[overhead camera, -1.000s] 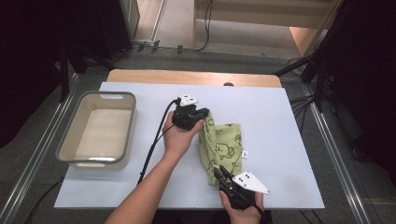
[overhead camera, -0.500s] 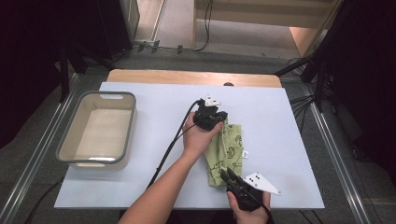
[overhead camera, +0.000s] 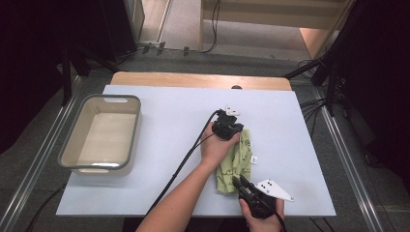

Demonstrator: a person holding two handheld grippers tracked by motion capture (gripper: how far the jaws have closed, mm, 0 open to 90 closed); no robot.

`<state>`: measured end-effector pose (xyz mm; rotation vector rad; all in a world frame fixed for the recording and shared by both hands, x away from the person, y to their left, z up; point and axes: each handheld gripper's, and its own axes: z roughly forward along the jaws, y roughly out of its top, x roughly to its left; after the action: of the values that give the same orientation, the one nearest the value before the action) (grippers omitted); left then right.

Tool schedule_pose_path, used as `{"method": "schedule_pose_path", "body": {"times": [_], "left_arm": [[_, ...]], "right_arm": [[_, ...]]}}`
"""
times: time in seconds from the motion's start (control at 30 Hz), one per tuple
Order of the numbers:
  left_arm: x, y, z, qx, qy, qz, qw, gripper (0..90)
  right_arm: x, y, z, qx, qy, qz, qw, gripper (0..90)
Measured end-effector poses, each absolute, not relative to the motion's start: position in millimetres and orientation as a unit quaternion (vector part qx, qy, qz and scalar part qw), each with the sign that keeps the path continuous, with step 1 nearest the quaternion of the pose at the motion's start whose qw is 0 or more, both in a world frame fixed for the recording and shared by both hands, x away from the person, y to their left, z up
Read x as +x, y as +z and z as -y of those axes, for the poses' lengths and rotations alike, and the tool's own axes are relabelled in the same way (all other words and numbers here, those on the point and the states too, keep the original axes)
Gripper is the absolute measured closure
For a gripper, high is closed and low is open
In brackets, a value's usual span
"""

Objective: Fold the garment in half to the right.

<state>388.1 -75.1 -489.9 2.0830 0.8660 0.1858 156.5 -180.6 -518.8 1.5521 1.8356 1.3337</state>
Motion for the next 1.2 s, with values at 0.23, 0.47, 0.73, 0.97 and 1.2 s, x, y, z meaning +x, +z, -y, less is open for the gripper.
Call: {"method": "schedule_pose_path", "body": {"times": [0.23,0.47,0.73,0.97,1.2], "left_arm": [[388,-481,68,0.825,0.047,-0.33,0.456,64.5],[383,-455,49,0.814,0.054,-0.319,0.483,59.1],[387,-465,26,0.825,0.051,-0.338,0.45,74.6],[385,-476,29,0.835,0.057,-0.333,0.435,83.1],[385,-480,32,0.838,0.063,-0.332,0.428,83.9]], "right_arm": [[153,-512,194,0.555,0.48,-0.649,0.201,44.4],[153,-499,213,0.55,0.483,-0.642,0.228,40.8],[175,-507,215,0.562,0.468,-0.657,0.184,55.5],[175,-516,212,0.564,0.434,-0.68,0.177,79.1],[168,-522,213,0.563,0.407,-0.695,0.184,82.4]]}}
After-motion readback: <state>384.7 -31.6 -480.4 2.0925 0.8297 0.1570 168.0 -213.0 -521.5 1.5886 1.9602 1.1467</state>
